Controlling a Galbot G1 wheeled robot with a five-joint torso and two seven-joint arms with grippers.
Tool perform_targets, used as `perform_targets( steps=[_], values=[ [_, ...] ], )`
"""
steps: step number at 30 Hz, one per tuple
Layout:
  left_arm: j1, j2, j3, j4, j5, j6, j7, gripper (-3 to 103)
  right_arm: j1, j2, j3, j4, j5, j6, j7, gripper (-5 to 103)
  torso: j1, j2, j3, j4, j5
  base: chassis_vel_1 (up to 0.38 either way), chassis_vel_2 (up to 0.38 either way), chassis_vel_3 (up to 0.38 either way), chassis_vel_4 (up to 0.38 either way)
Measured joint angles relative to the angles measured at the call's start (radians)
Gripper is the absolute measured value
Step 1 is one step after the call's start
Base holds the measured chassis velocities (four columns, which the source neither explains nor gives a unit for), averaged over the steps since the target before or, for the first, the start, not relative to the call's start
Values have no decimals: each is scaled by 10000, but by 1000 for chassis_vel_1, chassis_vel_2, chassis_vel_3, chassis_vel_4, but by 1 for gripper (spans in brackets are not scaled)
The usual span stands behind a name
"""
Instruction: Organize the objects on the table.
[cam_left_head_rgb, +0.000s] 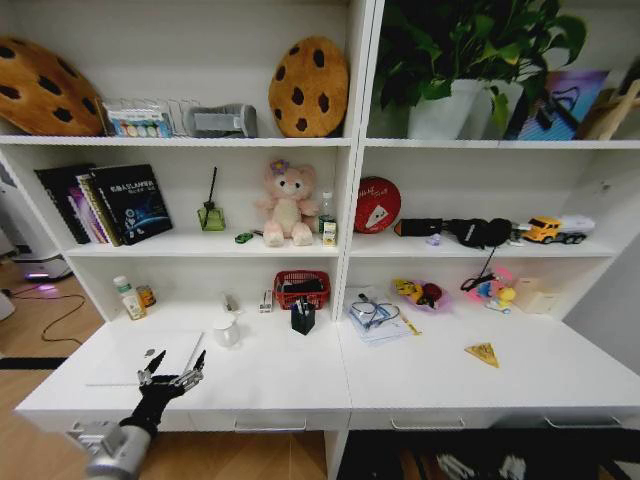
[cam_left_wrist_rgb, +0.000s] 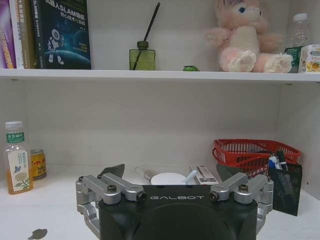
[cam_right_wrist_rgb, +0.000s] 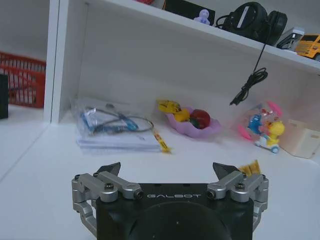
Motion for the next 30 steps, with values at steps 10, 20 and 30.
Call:
perform_targets(
  steps=[10,20,30],
  values=[
    [0,0,0,1,0,0,-1,100,2265,-563,1681,-979,2558,-1714,-1245,100,3,-1,1,-11,-8,-12,-19,11,9],
    [0,0,1,0,0,1,1,100,2145,-375,2172,-1174,2661,-1578,-1592,100,1,0,1,-6,-3,-134,-152,133,164],
    [0,0,0,0,0,0,-3,100,2429,-346,1833,-1136,2463,-1587,-1578,100,0,1,-1,-5,-5,-272,-256,275,259]
  ],
)
